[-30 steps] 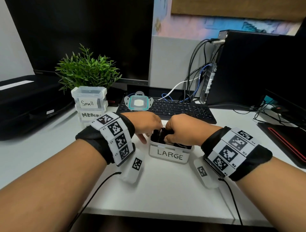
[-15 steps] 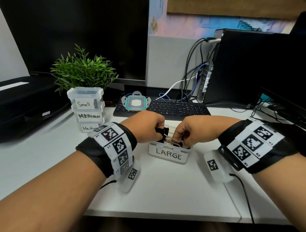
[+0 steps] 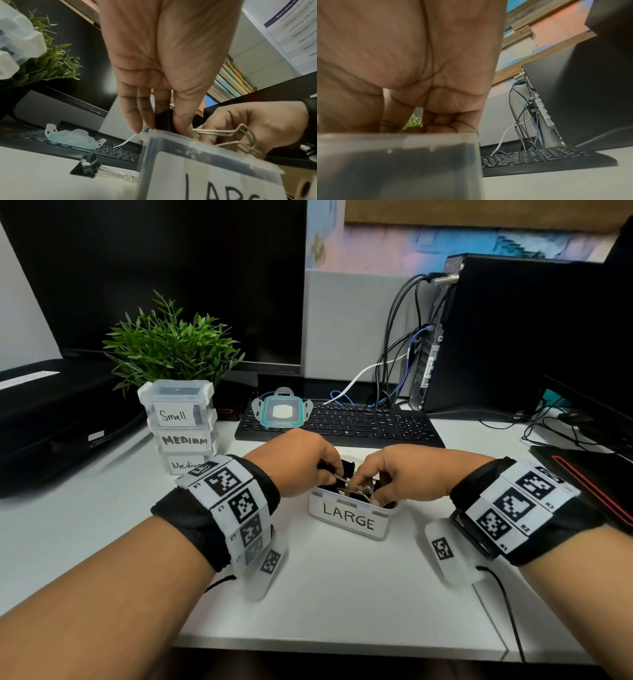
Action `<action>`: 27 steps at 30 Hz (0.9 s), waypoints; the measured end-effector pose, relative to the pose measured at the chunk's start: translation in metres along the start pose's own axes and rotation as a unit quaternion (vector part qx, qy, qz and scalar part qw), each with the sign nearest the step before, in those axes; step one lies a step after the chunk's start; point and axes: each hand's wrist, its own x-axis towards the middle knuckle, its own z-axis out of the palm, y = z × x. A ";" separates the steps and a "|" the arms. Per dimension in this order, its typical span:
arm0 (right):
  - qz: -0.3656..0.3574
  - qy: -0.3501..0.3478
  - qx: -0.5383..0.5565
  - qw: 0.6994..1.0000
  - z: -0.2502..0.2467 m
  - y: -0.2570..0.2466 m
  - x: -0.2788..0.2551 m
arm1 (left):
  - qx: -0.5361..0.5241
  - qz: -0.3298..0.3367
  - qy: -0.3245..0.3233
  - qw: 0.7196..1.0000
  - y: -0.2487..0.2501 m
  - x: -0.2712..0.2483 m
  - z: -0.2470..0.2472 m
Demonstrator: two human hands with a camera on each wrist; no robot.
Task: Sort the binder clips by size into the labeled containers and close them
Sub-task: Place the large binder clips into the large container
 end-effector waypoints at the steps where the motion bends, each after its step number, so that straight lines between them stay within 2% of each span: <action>1: 0.000 -0.007 -0.003 1.000 0.000 0.000 0.000 | -0.002 0.001 -0.002 1.000 0.000 0.000 0.000; 6: 0.012 -0.017 0.010 1.000 0.000 0.000 -0.002 | 0.005 0.004 0.005 1.000 0.001 -0.001 -0.004; 9: 0.025 0.008 0.033 0.999 0.004 0.001 -0.001 | 0.012 0.009 0.010 1.000 0.000 -0.001 -0.008; 12: 0.031 0.022 -0.004 0.999 0.007 0.000 -0.002 | 0.028 0.015 0.001 0.999 0.000 -0.001 -0.009; 17: 0.057 0.087 -0.052 0.993 0.012 -0.006 -0.001 | 0.039 0.033 -0.007 0.999 0.003 -0.001 -0.008; 23: 0.080 0.119 -0.065 0.988 0.014 -0.009 -0.001 | 0.040 0.053 0.002 0.998 0.004 -0.001 -0.006; 27: 0.085 0.131 -0.067 0.985 0.014 -0.008 0.000 | 0.080 0.064 -0.025 0.994 0.008 0.002 -0.003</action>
